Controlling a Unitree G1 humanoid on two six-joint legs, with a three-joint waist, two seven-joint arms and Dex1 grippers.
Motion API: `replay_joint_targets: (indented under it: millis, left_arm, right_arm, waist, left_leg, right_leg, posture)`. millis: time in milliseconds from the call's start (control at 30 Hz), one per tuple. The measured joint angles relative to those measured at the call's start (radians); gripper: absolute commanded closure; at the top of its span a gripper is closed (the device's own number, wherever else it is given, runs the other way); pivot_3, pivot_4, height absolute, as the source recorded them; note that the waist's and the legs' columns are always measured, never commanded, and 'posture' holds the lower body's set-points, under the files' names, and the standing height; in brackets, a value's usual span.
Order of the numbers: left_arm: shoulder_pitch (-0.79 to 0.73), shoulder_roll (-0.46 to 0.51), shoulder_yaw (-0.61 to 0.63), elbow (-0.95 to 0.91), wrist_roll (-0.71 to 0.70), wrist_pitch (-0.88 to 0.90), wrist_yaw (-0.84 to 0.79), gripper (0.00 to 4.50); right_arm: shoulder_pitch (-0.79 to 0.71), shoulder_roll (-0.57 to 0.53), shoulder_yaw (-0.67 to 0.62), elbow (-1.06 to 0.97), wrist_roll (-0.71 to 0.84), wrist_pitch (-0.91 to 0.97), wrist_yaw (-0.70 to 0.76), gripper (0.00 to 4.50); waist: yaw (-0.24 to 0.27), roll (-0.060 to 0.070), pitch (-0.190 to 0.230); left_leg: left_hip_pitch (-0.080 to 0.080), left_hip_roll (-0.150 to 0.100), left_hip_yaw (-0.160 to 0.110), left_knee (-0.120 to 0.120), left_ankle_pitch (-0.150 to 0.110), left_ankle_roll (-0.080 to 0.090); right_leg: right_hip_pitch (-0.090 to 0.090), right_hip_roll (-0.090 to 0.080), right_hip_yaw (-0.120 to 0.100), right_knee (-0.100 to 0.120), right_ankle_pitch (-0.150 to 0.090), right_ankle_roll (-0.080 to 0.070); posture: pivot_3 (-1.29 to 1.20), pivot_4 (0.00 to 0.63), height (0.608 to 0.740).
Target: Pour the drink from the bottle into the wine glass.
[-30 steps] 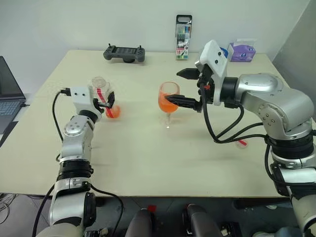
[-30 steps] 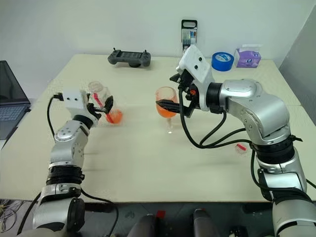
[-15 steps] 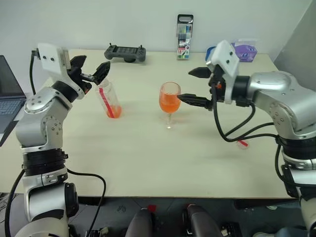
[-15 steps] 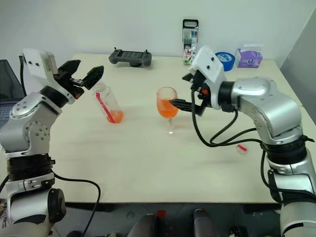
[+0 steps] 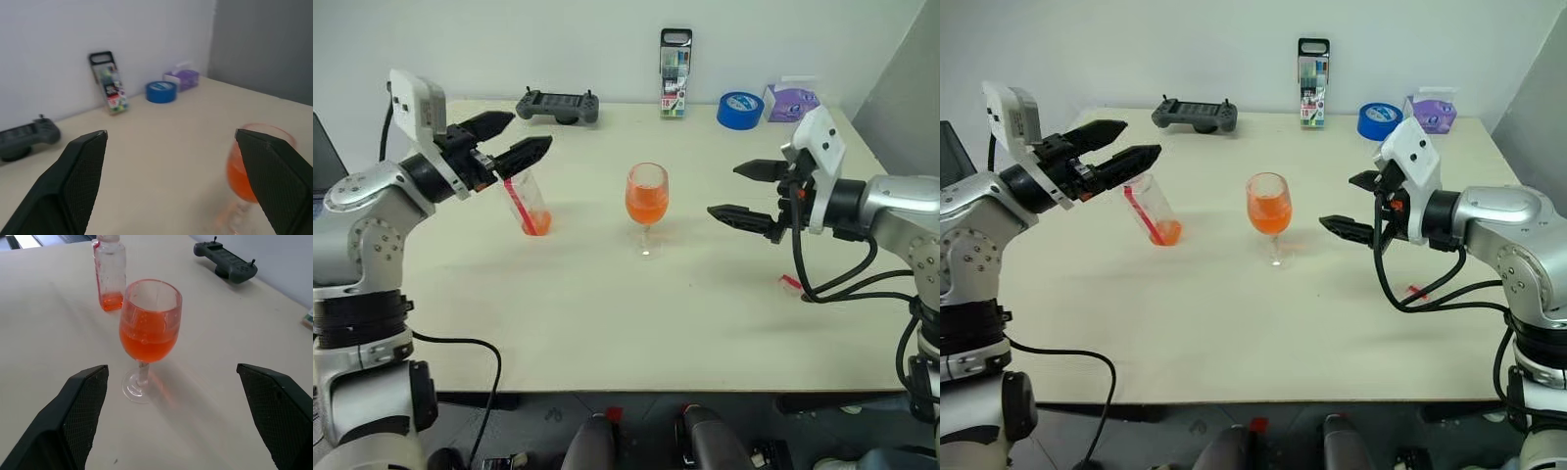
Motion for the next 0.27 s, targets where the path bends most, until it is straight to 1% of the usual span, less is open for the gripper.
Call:
replay_joint_targets:
  millis: [67, 167, 267]
  left_arm:
    - [0.025, 0.05, 0.012, -0.008, -0.059, 0.068, -0.071, 0.03]
    - [0.055, 0.096, 0.037, -0.011, -0.121, 0.136, -0.134, 0.03]
    - [0.069, 0.106, 0.055, -0.017, -0.159, 0.167, -0.162, 0.03]
  right_arm:
    - [0.031, -0.01, -0.037, -0.016, 0.023, 0.011, -0.002, 0.0]
    - [0.063, -0.016, -0.108, -0.025, 0.077, 0.032, -0.008, 0.0]
    - [0.112, -0.034, -0.156, -0.053, 0.139, 0.053, 0.005, 0.0]
  waist:
    - [0.0, 0.0, 0.0]
    - [0.0, 0.0, 0.0]
    - [0.001, 0.0, 0.0]
  left_leg:
    - [0.0, 0.0, 0.0, 0.0, 0.0, 0.0]
    - [0.0, 0.0, 0.0, 0.0, 0.0, 0.0]
    - [0.001, 0.0, 0.001, 0.001, 0.0, 0.0]
  right_leg:
    - [0.0, 0.0, 0.0, 0.0, 0.0, 0.0]
    - [0.001, 0.0, 0.0, 0.0, 0.0, 0.0]
    - [0.002, 0.001, -0.001, 0.0, 0.0, 0.0]
  posture:
    - [0.0, 0.15, 0.74]
    - [0.0, 0.15, 0.74]
    - [0.0, 0.15, 0.74]
